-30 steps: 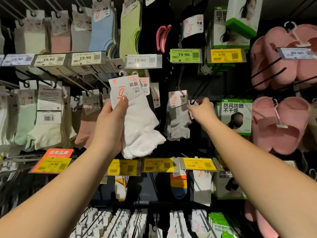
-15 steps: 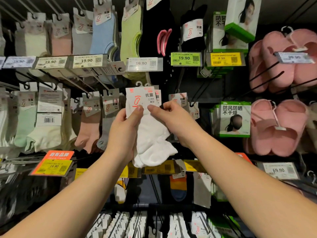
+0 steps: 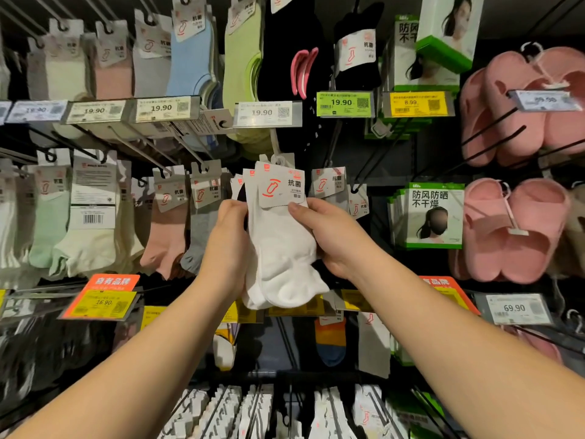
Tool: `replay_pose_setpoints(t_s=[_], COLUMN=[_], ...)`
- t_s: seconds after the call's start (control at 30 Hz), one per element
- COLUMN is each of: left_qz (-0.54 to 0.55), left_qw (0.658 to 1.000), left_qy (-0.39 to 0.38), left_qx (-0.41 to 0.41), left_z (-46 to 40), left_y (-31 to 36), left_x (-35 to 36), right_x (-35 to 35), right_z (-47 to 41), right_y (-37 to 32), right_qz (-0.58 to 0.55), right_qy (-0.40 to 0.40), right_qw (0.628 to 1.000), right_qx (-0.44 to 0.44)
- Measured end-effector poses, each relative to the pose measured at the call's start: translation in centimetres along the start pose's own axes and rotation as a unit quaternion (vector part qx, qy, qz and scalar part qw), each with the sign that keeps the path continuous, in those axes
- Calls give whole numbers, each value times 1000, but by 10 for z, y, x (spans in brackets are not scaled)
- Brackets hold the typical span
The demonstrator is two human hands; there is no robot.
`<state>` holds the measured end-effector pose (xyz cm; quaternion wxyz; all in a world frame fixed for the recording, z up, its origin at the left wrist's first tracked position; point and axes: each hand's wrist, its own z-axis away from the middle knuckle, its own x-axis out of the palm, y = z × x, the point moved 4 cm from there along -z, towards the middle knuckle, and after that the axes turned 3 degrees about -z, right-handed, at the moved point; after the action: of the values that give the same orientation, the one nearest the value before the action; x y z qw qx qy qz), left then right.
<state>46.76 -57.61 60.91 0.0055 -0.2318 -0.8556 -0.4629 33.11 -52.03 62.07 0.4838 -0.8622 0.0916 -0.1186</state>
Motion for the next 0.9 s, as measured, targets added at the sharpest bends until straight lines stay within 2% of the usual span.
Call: replay_pose_setpoints(t_s=[0.13,0.37,0.47,0.57,0.7,0.9], left_qz=[15,7,-1,3,-7,10], left_qw=[1000,1000,999,998,996,995], left_qy=[-25,-1,25,35,32,37], left_qx=[-2,7,31,55,79,92], left_z=[-5,-9,-11,-12,-14,-12], left_y=[-6,-12,-11,-4,0,4], left_x=[-3,-4,-8,-11,-12,-8], right_x=[-5,-18,-40,-71,-85,-80], right_z=[-1,-3,-9,-17,-18,-28], right_y=[0,-6,-20,-38,-49,-58], right_qz=[-68,-106,-66,21,143,157], right_qy=[4,14,62,119,123,127], right_qw=[998,994,995,989,975,968], right_qx=[9,8,-31,-87,-118,-150])
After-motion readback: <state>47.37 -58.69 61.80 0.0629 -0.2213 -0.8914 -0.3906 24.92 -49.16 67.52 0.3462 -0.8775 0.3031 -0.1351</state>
